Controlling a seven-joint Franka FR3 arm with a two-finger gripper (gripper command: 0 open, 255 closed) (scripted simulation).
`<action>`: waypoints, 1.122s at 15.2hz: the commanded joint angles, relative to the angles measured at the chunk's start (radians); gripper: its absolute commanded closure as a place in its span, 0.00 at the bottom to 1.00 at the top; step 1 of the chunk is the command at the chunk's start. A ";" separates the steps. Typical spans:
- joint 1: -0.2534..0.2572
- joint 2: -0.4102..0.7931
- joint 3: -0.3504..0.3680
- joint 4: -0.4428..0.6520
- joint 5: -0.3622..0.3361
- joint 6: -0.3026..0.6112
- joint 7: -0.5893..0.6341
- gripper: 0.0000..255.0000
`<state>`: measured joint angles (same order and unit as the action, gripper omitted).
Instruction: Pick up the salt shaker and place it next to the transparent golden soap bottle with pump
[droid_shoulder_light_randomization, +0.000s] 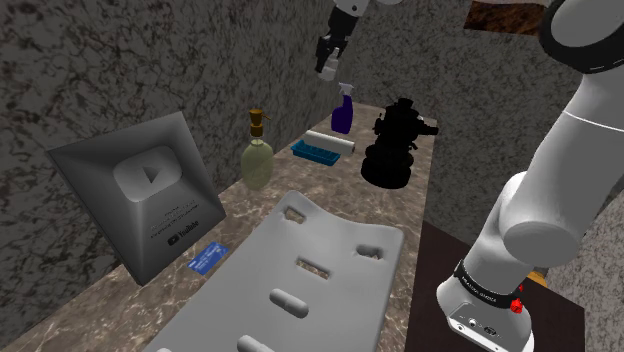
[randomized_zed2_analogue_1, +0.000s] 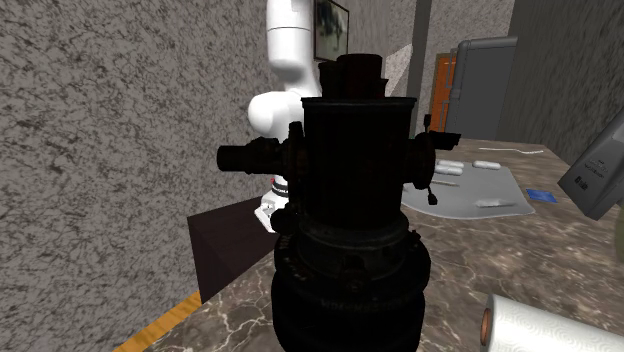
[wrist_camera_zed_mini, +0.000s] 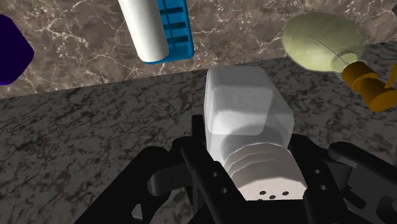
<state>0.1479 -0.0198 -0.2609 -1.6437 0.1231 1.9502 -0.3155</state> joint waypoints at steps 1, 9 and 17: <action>0.009 0.071 0.009 0.083 0.012 -0.011 0.020 1.00; 0.022 0.244 0.027 0.265 0.038 -0.020 0.060 1.00; 0.029 0.224 0.030 0.130 0.037 0.095 0.050 1.00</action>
<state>0.1745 0.2094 -0.2320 -1.4918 0.1615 2.0272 -0.2661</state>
